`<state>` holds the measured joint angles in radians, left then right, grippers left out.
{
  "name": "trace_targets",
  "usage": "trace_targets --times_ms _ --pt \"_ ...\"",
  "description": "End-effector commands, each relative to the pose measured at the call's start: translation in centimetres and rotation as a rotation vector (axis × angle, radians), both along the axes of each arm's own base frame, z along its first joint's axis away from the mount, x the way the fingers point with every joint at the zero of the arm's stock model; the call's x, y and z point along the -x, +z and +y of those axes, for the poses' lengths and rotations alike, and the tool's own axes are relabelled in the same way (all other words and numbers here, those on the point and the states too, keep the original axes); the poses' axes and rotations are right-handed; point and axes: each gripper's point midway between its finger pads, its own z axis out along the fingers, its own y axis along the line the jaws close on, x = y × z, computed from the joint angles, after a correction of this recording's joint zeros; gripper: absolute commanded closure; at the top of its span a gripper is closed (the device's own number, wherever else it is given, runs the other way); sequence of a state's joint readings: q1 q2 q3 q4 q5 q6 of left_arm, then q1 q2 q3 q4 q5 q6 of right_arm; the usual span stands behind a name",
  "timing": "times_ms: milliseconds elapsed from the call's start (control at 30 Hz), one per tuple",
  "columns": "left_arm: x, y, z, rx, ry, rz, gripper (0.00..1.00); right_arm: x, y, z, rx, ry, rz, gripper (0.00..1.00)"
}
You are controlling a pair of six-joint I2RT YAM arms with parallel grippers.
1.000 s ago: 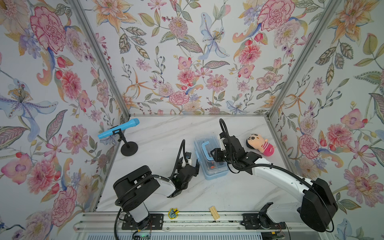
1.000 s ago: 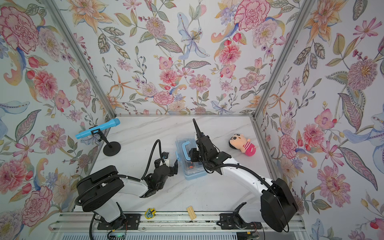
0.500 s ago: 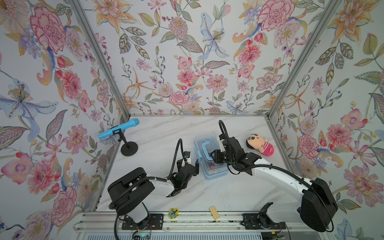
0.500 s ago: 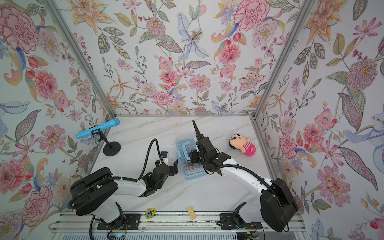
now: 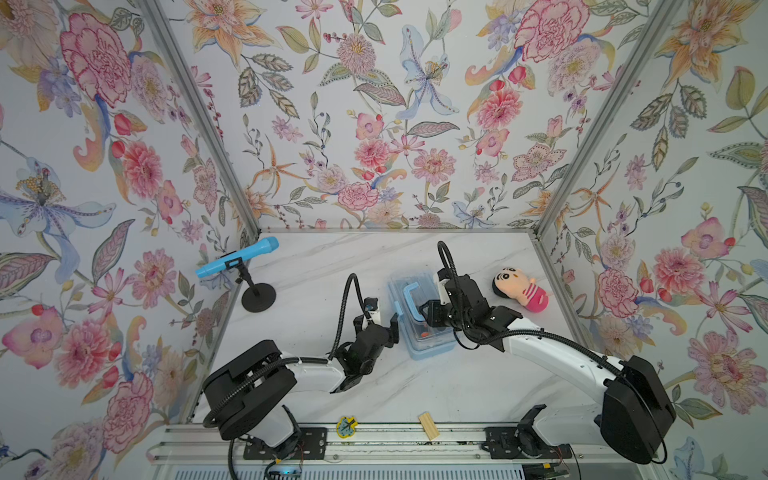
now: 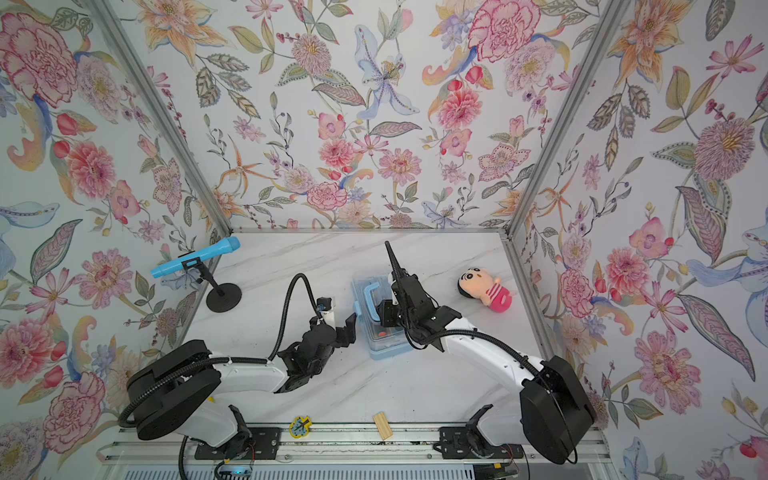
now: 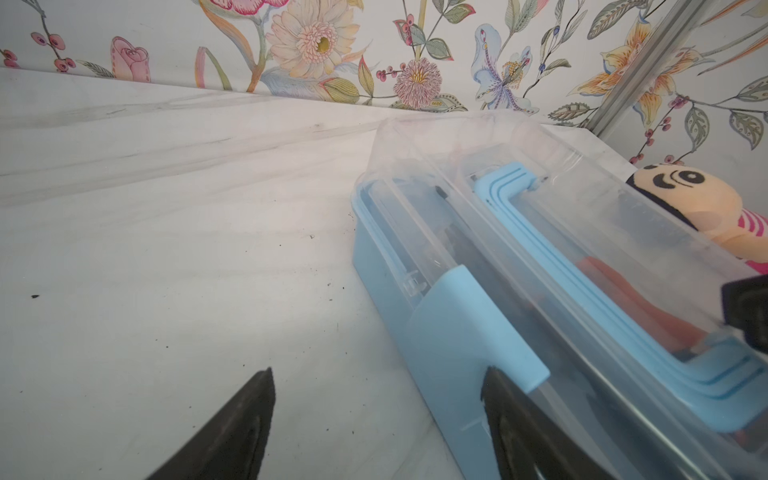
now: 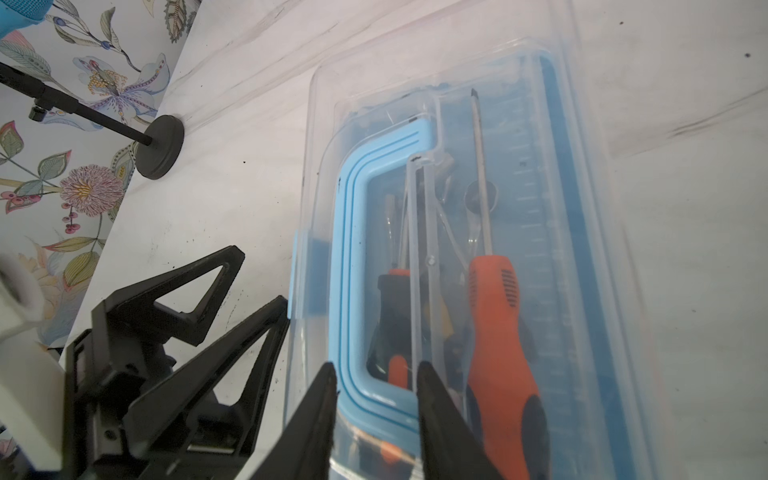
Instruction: Pack the tool kit
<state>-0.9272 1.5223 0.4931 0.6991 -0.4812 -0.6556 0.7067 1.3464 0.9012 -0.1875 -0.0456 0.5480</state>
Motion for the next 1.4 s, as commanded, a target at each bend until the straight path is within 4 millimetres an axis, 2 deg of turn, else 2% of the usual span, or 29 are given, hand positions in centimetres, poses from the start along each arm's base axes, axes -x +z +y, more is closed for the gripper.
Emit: trace_targets --times_ms 0,233,467,800,900,933,1067,1233,1367 --pt "-0.5 1.6 -0.3 0.045 0.003 -0.018 0.18 0.5 -0.8 0.2 -0.001 0.006 0.021 0.66" --pt "-0.6 1.1 -0.8 0.051 -0.014 -0.005 0.2 0.4 -0.8 0.2 0.003 0.008 0.018 0.66" --pt "-0.7 1.8 -0.8 0.066 -0.013 -0.014 0.2 0.5 -1.0 0.3 0.0 0.012 0.023 0.66" --pt "-0.9 1.1 -1.7 0.071 -0.03 0.006 0.22 0.4 -1.4 0.5 0.006 0.024 0.033 0.67" --pt "-0.9 1.1 -2.0 0.089 -0.041 0.011 0.3 0.4 -1.7 0.5 0.012 0.025 0.04 0.67" --pt "-0.8 -0.3 -2.1 0.073 -0.046 0.033 0.33 0.5 -1.7 0.5 0.012 0.027 0.041 0.67" --pt "-0.5 -1.2 -2.7 0.099 -0.073 0.049 0.43 0.6 -1.7 0.4 0.01 0.024 0.044 0.67" --pt "-0.6 -2.1 -3.0 0.1 -0.085 0.053 0.49 0.7 -2.0 0.0 0.014 0.019 0.053 0.68" --pt "-0.5 -2.6 -2.8 0.1 -0.081 0.061 0.5 0.8 -2.2 -0.4 0.008 0.004 0.06 0.69"
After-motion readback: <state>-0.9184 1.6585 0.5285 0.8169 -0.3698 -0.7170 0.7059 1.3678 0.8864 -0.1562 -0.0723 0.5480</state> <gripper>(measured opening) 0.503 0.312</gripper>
